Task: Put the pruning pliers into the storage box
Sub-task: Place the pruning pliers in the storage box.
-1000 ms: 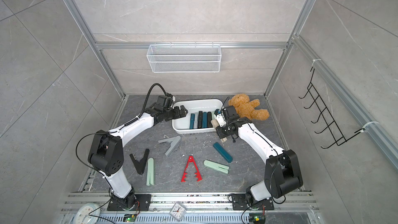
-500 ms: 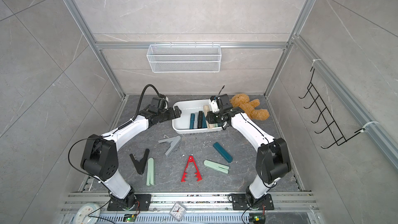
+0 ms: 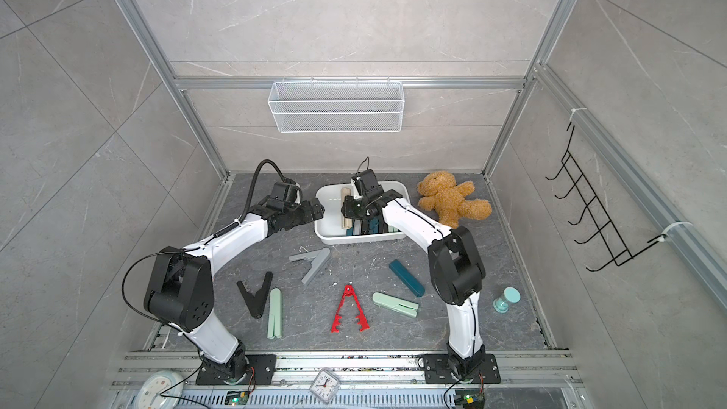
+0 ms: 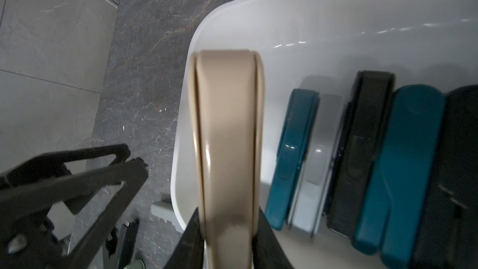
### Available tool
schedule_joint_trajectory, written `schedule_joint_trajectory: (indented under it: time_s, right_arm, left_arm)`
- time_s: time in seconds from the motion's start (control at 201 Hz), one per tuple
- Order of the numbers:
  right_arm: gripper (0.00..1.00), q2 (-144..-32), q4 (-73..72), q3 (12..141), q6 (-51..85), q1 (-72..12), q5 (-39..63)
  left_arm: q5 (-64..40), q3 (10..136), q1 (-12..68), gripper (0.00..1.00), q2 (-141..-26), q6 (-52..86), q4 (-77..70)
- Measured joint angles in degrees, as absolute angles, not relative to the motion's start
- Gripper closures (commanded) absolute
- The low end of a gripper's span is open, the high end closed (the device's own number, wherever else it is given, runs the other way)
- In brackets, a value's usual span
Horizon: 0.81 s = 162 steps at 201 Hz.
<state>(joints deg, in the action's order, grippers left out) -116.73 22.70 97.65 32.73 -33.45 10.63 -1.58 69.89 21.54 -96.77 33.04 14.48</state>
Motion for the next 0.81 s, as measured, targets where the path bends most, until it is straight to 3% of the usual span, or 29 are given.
schedule_joint_trajectory:
  time_s: [0.463,0.807]
  right_arm:
    - [0.79,-142.1,43.6,134.9,38.2,-38.7,-2.4]
    - [0.74,-146.4,55.2,140.4,38.4,-39.6,-7.6]
  left_arm:
    - [-1.6,67.0,20.3,0.00,-94.1,33.0,14.5]
    - [-1.6,64.4,18.3,0.00,-92.2,32.9,14.5]
